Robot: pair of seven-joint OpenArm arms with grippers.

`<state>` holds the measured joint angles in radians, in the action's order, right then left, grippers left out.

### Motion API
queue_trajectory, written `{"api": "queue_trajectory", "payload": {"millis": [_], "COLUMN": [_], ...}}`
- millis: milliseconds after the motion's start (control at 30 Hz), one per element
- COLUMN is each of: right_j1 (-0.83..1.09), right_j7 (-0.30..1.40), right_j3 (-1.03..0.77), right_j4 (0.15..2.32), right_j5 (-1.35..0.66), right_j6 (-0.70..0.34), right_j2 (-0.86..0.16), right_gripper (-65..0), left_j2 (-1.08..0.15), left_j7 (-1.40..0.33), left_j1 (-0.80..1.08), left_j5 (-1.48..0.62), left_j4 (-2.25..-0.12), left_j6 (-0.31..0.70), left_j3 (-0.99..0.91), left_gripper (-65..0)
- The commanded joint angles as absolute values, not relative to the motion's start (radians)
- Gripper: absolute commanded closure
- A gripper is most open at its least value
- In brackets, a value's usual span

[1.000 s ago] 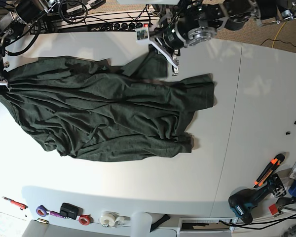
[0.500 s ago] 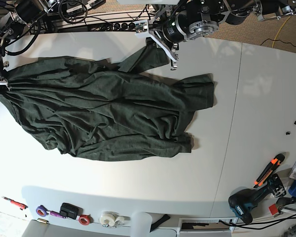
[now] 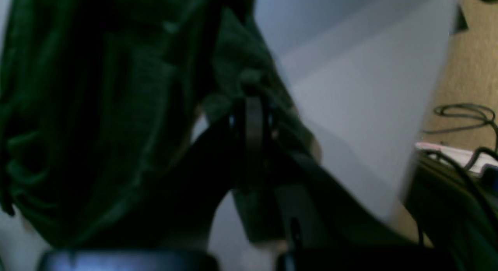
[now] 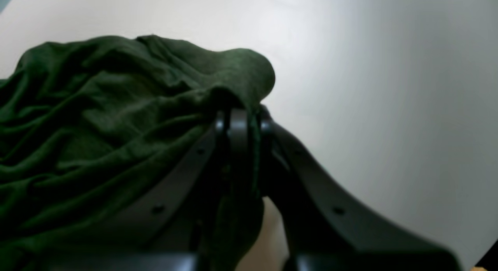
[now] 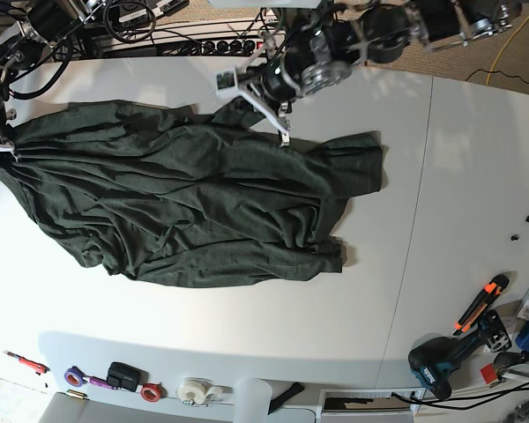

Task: Layout the t-shirt on the table in an organized manner, then fold the t-shirt properly
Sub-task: 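Grasp the shirt edge with the left gripper and lift it, then drag the held shirt edge with the left gripper outward across the table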

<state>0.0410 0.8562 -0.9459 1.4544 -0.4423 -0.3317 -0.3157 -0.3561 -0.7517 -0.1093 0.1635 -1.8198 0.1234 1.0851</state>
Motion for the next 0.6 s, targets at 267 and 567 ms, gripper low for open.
{"api": "queue_trajectory", "payload": {"millis": [267,567], "right_j1": [0.03,0.031], "right_j7": [0.828,0.823], "right_j3": [-0.95,-0.95], "right_j4": [1.472,1.472], "right_j5": [-0.451,-0.45], "right_j6": [-0.332,-0.332], "right_j2": [-0.344,-0.344], "right_gripper": [0.0,0.0], "left_j2": [-0.311,-0.316], "left_j7": [-0.762,-0.777], "left_j1": [-0.178,-0.183], "left_j5": [0.156,0.163], "left_j4": [-1.57,-1.348], "left_j6": [0.14,0.139], "left_j3": [1.083,1.083], "left_gripper": [0.0,0.0]}}
